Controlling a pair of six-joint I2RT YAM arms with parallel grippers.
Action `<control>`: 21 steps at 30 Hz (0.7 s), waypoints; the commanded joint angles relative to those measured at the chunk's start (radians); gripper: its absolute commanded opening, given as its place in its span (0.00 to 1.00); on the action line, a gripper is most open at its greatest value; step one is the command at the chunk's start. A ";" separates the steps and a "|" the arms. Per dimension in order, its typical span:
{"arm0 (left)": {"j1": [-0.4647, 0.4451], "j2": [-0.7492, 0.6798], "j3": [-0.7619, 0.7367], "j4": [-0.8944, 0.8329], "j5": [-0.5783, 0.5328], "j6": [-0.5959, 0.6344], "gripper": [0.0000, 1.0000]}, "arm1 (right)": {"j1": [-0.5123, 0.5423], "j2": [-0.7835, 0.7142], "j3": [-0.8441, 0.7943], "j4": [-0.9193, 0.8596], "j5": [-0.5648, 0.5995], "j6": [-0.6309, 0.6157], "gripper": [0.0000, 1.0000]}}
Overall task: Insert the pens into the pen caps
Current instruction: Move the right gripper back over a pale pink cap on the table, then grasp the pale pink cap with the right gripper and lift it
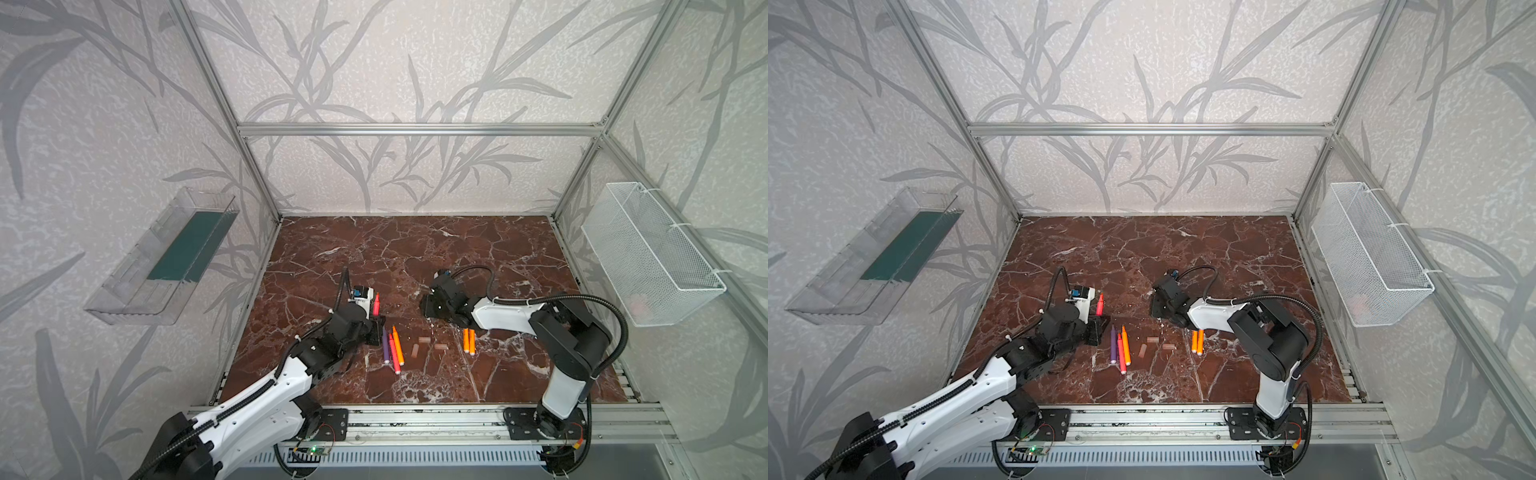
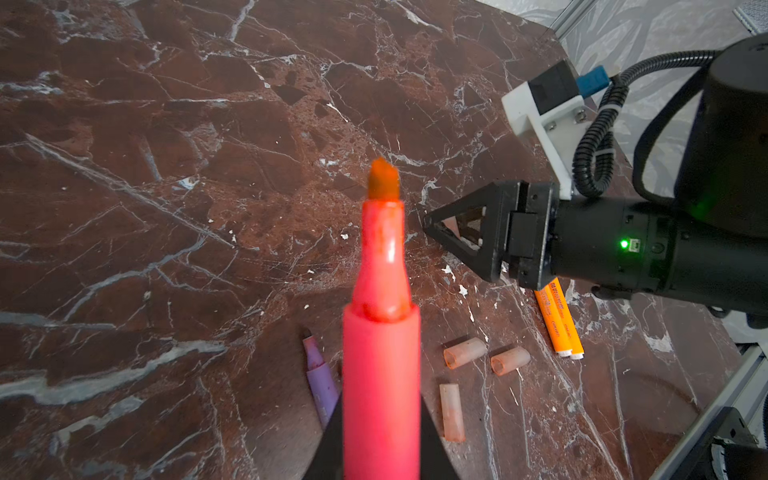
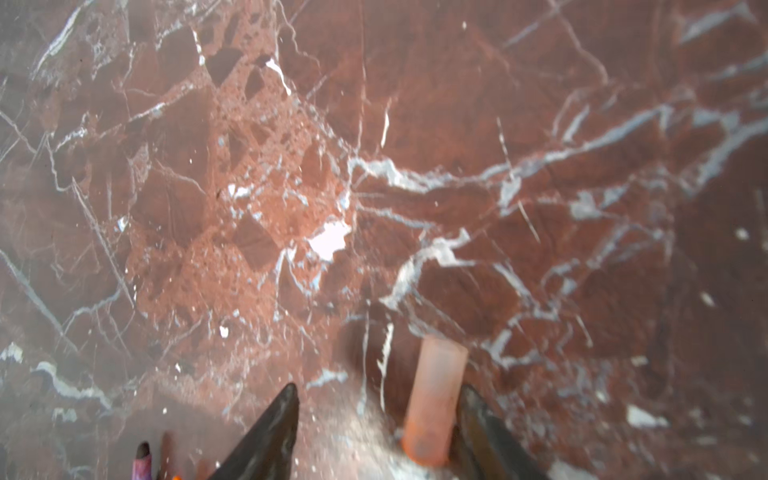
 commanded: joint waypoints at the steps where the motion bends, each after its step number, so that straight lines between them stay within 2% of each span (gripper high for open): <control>1: 0.007 -0.009 -0.012 -0.006 -0.013 0.006 0.00 | -0.007 0.060 0.043 -0.103 0.027 -0.017 0.59; 11: 0.008 -0.030 -0.020 -0.010 -0.013 0.008 0.00 | -0.004 0.092 0.119 -0.243 0.126 -0.054 0.51; 15: 0.010 -0.030 -0.021 -0.008 -0.013 0.008 0.00 | 0.011 0.118 0.173 -0.327 0.176 -0.077 0.44; 21: 0.010 -0.029 -0.020 -0.006 -0.013 0.007 0.00 | 0.043 0.162 0.240 -0.417 0.243 -0.091 0.41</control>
